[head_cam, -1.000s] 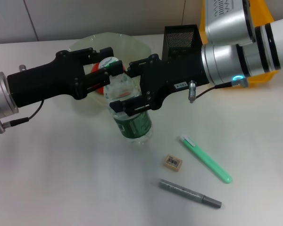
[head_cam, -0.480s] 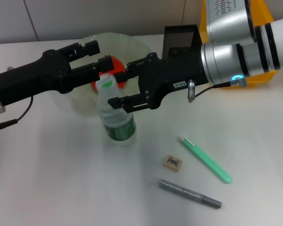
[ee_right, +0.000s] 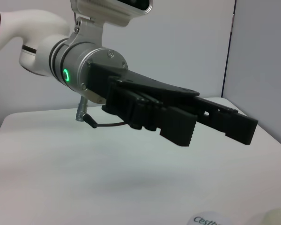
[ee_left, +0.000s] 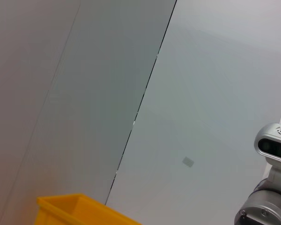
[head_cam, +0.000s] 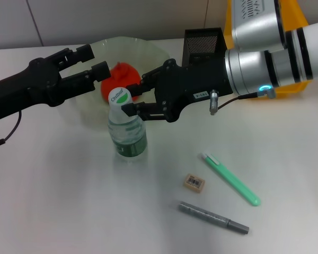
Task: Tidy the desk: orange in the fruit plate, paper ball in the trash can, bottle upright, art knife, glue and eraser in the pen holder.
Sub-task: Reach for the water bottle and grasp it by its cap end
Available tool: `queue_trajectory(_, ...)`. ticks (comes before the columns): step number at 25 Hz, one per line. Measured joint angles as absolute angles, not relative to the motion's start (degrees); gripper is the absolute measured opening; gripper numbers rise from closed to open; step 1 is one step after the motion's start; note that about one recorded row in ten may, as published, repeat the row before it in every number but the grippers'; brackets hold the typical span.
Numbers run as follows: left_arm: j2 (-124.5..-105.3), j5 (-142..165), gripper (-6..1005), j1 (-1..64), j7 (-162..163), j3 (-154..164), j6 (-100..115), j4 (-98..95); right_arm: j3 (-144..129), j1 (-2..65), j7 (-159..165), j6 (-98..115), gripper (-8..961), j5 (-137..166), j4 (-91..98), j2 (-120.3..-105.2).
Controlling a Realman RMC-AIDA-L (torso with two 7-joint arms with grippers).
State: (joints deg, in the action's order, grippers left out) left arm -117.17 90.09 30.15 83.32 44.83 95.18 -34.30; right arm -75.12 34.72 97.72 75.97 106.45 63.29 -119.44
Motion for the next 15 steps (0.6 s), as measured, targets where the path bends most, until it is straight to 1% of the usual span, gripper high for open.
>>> queue_trajectory(2,-117.16,90.12,812,30.05,83.29,44.82,95.19,-34.30,-75.14,34.72,97.72,75.95,363,106.43,63.27,-119.44)
queue_trajectory(13,-117.06,90.64,813,28.81,80.43,45.34,94.17,-34.37,-74.63,34.07,97.49,75.93,326,106.43,63.68,-119.37)
queue_trajectory(15,-116.99,90.66,813,28.64,80.32,45.35,94.11,-34.35,-74.54,33.95,97.48,75.94,297,106.43,63.74,-119.36)
